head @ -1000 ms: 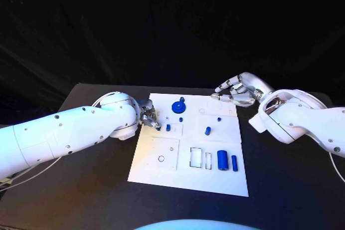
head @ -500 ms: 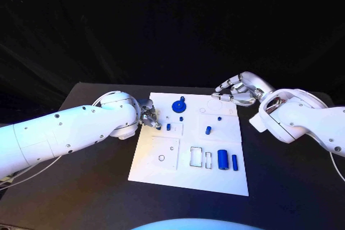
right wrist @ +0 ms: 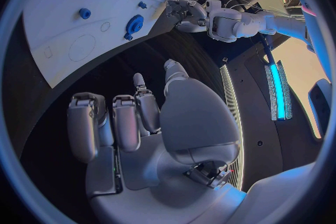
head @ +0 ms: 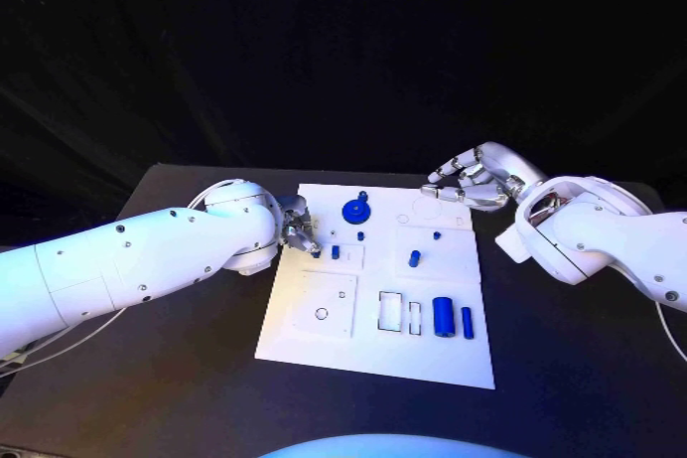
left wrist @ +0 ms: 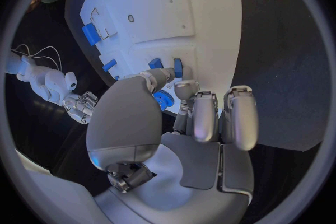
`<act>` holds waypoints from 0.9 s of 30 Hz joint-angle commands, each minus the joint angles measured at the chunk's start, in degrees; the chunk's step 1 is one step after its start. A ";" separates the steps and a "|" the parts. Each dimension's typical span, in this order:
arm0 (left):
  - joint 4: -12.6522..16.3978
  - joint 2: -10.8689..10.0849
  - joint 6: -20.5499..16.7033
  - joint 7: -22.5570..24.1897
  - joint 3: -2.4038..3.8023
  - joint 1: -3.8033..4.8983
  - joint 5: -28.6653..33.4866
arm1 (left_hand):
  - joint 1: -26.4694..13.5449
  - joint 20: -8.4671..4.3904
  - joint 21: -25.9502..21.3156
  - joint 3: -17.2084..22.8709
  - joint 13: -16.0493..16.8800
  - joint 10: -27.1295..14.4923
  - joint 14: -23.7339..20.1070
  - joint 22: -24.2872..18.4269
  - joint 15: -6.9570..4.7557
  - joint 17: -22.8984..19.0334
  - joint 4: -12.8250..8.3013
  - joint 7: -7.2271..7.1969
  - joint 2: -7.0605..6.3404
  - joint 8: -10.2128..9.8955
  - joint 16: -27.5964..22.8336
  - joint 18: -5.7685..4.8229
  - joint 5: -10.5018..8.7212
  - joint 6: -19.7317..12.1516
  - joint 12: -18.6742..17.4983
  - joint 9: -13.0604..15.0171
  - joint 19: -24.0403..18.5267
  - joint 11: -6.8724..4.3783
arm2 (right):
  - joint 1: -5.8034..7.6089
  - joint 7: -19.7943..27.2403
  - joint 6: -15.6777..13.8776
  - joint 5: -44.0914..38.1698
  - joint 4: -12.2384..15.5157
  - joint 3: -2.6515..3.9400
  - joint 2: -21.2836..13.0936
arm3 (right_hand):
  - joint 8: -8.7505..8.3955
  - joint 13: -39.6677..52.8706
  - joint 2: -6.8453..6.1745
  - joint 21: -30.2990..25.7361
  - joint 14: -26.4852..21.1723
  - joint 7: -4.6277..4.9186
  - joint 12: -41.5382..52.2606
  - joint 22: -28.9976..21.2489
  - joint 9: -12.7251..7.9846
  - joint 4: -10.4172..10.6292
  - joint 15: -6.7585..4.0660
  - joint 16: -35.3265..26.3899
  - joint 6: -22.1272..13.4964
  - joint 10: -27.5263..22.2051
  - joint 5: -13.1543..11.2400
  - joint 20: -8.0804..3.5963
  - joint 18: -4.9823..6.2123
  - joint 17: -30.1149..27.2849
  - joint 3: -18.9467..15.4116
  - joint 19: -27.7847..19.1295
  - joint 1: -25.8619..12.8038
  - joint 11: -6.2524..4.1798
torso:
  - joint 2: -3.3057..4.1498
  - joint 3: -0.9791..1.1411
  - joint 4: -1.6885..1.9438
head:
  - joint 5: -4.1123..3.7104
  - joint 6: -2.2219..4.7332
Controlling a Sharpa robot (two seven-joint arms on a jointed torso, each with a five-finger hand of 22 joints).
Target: Assemble the parts on the task board
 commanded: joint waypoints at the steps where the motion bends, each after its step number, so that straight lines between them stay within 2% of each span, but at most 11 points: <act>1: -0.13 0.43 1.97 -0.27 -0.26 -0.25 -0.35 | -0.83 -0.18 0.21 8.71 0.04 0.56 2.89 2.92 -0.48 2.46 -8.23 -1.15 -0.16 0.41 -0.06 -0.77 0.22 0.58 0.04 0.41 0.28 -0.13 | -0.04 0.43 0.48 -0.15 0.10 0.01 -0.04 | 0.24 4.52 0.64 -0.26 3.75 -0.33 0.02 9.62 -0.09 0.04 -0.50 -0.19 -0.18 0.11 0.24 -0.29 0.56 5.95 -0.43 2.66 -0.04 -0.13 | -0.01 0.03 0.05 | -0.12 0.01; 9: -0.36 0.58 2.84 -0.62 -0.28 -0.25 -0.30 | -1.82 -0.24 0.31 8.77 0.36 0.81 2.90 3.14 -0.64 2.47 -8.02 -1.47 -0.24 1.22 -0.07 -0.82 0.03 0.52 0.28 1.31 0.37 -0.36 | -0.04 0.49 0.45 -0.01 0.18 0.01 -0.16 | 0.25 4.52 0.65 -0.24 3.76 -0.34 0.02 9.63 -0.10 0.01 -0.50 -0.17 -0.17 0.10 0.31 -0.29 0.55 5.98 -0.44 2.67 0.00 -0.14 | 0.03 0.04 -0.05 | -0.20 -0.01; 16: -0.29 0.61 2.86 -0.67 -0.28 -0.25 -0.21 | -2.70 -0.34 0.45 8.69 0.72 1.13 2.92 3.43 -0.83 2.48 -7.78 -1.81 -0.35 2.11 -0.06 -0.88 -0.14 0.54 0.57 2.28 0.52 -0.62 | -0.04 0.49 0.41 -0.01 0.24 0.01 -0.25 | 0.25 4.52 0.65 -0.24 3.76 -0.34 0.02 9.63 -0.10 0.01 -0.50 -0.17 -0.17 0.10 0.31 -0.29 0.55 5.98 -0.44 2.67 0.00 -0.14 | 0.03 -0.02 0.10 | -0.32 -0.03; 22: -0.29 0.62 2.29 -0.64 -0.28 -0.25 -0.03 | -3.98 -0.48 0.49 7.95 0.86 1.37 2.94 3.55 -1.04 2.51 -7.02 -2.24 -0.57 2.99 -0.05 -0.91 -0.60 0.27 0.69 3.46 0.58 -0.89 | -0.04 0.50 0.39 -0.01 0.25 0.01 -0.23 | 0.25 4.52 0.65 -0.24 3.76 -0.34 0.02 9.63 -0.10 0.01 -0.50 -0.17 -0.17 0.10 0.31 -0.29 0.55 5.98 -0.44 2.67 0.00 -0.14 | 0.01 -0.03 0.12 | -0.32 -0.06; 27: -0.44 0.57 2.04 -0.62 -0.28 -0.25 0.14 | -5.51 -0.65 0.51 5.87 1.07 1.55 2.94 3.66 -1.25 2.50 -5.51 -2.69 -0.85 3.58 -0.07 -0.93 -0.77 0.05 0.89 4.50 0.64 -1.19 | -0.04 0.51 0.35 -0.01 0.24 0.01 -0.23 | 0.27 4.46 0.64 -0.36 3.74 -0.34 -0.04 9.55 -0.10 -0.01 -0.51 -0.23 -0.17 0.05 0.40 -0.30 0.58 5.90 -0.48 2.62 0.02 -0.15 | 0.03 -0.04 0.08 | -0.29 0.03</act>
